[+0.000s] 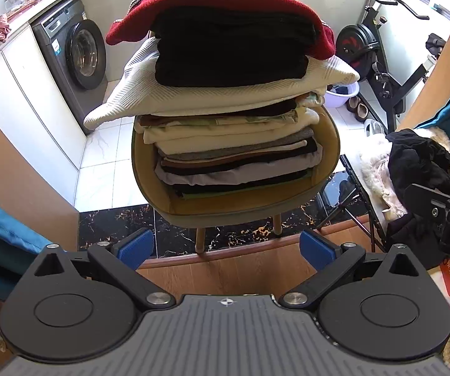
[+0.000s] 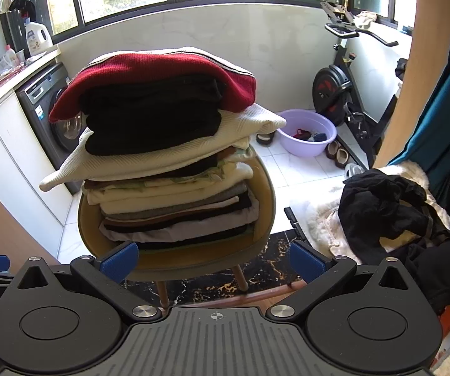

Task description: Fold clothes

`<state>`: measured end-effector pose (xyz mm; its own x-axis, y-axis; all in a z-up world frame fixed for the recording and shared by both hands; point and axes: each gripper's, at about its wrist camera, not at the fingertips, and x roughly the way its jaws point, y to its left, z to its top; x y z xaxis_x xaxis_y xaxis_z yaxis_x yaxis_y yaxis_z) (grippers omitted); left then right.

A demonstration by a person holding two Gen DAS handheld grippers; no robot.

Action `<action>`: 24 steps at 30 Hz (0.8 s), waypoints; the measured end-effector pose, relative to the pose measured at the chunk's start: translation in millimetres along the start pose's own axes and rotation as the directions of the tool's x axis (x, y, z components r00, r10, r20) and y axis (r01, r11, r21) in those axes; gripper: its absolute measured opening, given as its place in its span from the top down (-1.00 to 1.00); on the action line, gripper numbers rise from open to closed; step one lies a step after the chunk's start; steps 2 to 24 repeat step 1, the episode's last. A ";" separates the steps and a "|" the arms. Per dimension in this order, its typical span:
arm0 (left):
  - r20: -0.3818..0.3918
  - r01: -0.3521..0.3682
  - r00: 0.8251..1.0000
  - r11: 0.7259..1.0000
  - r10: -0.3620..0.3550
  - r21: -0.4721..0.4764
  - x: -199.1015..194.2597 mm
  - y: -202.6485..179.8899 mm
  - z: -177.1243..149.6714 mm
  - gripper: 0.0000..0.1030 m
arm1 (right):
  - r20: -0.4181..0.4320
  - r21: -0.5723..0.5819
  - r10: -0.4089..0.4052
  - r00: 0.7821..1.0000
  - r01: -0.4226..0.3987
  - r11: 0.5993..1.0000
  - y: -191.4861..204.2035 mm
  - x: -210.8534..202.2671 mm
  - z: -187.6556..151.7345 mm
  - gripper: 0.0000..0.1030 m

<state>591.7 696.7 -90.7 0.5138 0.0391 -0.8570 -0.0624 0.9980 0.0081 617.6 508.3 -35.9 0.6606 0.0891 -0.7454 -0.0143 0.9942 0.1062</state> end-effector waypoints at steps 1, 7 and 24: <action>0.003 0.000 1.000 1.000 0.000 0.003 -0.9 -0.6 -0.1 -0.97 | 0.001 0.000 0.000 1.000 0.000 1.000 0.6 -0.6 -1.0 -0.98; 0.003 0.000 1.000 1.000 0.000 0.003 -0.9 -0.6 -0.1 -0.97 | 0.001 0.000 0.000 1.000 0.000 1.000 0.6 -0.6 -1.0 -0.98; 0.003 0.000 1.000 1.000 0.000 0.003 -0.9 -0.6 -0.1 -0.97 | 0.001 0.000 0.000 1.000 0.000 1.000 0.6 -0.6 -1.0 -0.98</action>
